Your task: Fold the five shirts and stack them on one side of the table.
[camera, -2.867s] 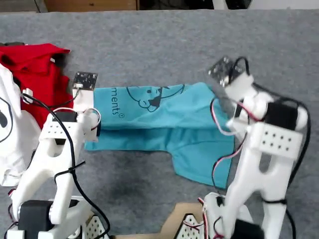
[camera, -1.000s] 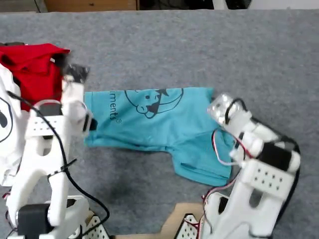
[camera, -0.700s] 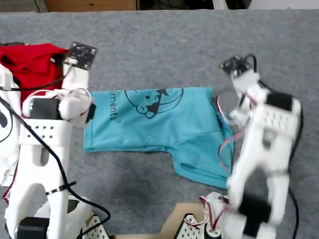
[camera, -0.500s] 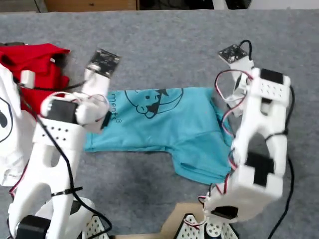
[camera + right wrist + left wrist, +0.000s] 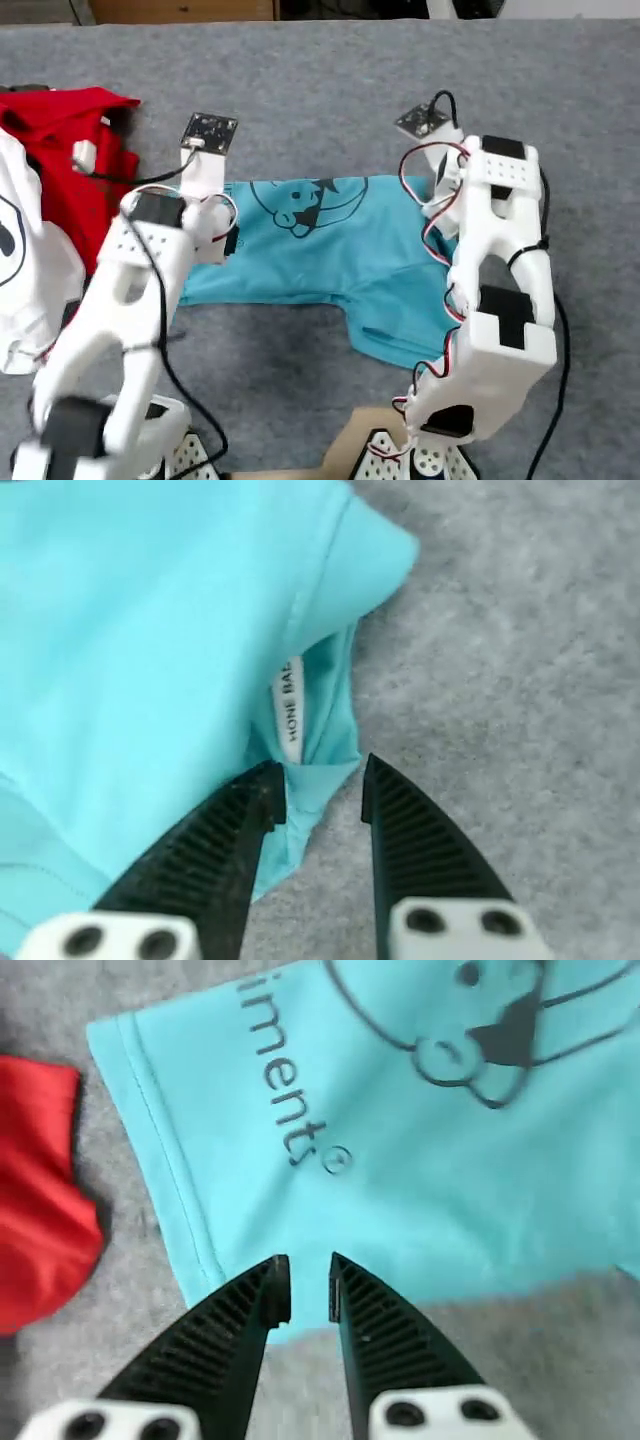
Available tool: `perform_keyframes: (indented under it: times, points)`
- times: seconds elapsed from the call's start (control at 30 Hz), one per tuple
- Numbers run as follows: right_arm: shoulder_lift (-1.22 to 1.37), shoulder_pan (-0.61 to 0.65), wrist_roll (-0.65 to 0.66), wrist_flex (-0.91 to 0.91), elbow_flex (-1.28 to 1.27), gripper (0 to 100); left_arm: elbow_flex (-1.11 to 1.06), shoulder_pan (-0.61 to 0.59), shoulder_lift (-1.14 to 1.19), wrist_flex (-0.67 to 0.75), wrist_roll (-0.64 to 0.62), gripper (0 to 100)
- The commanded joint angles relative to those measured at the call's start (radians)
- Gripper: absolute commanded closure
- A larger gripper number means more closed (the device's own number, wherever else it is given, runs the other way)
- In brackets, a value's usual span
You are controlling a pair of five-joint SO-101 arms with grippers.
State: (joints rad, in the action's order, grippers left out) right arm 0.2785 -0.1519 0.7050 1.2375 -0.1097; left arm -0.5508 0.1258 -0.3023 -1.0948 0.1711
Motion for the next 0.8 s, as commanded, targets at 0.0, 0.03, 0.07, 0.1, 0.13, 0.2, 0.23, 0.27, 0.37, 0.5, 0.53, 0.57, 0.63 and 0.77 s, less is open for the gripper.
perform_keyframes:
  times: [0.0,0.03,0.07,0.1,0.13,0.2,0.23,0.27,0.37,0.5,0.53,0.57,0.63,0.77]
  points:
    - [-0.054,0.013,0.015,-0.064,-0.028,85.7,0.018,-0.035,0.139,0.126,-0.009,92]
    - [-0.048,0.013,0.017,-0.089,-0.041,85.7,0.034,-0.037,0.179,0.149,-0.009,93]
    - [-0.042,0.013,0.017,-0.107,-0.051,85.7,0.051,-0.037,0.213,0.163,-0.009,93]
    - [-0.035,0.013,0.017,-0.115,-0.056,85.7,0.074,-0.032,0.243,0.166,-0.009,93]
    - [-0.028,0.013,0.018,-0.117,-0.056,85.7,0.103,-0.029,0.269,0.163,-0.009,93]
    - [-0.027,0.015,0.038,-0.117,-0.059,85.7,0.155,-0.028,0.308,0.161,-0.009,93]
    - [-0.028,0.015,0.046,-0.117,-0.061,85.7,0.175,-0.028,0.32,0.161,-0.009,93]
    - [-0.027,0.015,0.049,-0.118,-0.059,85.7,0.192,-0.028,0.332,0.161,-0.009,93]
    - [-0.018,0.027,0.052,-0.14,-0.061,85.7,0.216,-0.028,0.358,0.161,-0.003,93]
    - [0.054,0.047,0.098,-0.17,-0.061,86.0,0.221,-0.028,0.39,0.164,-0.003,93]
    - [0.079,0.047,0.109,-0.172,-0.054,86.2,0.221,-0.028,0.398,0.164,-0.003,93]
    - [0.104,0.047,0.117,-0.167,-0.038,86.5,0.221,-0.028,0.404,0.164,-0.003,93]
    - [0.139,0.039,0.115,-0.138,0.012,91.3,0.221,-0.028,0.414,0.166,-0.003,93]
    - [0.185,0.01,0.114,-0.086,0.105,98.7,0.221,-0.028,0.424,0.166,-0.003,93]
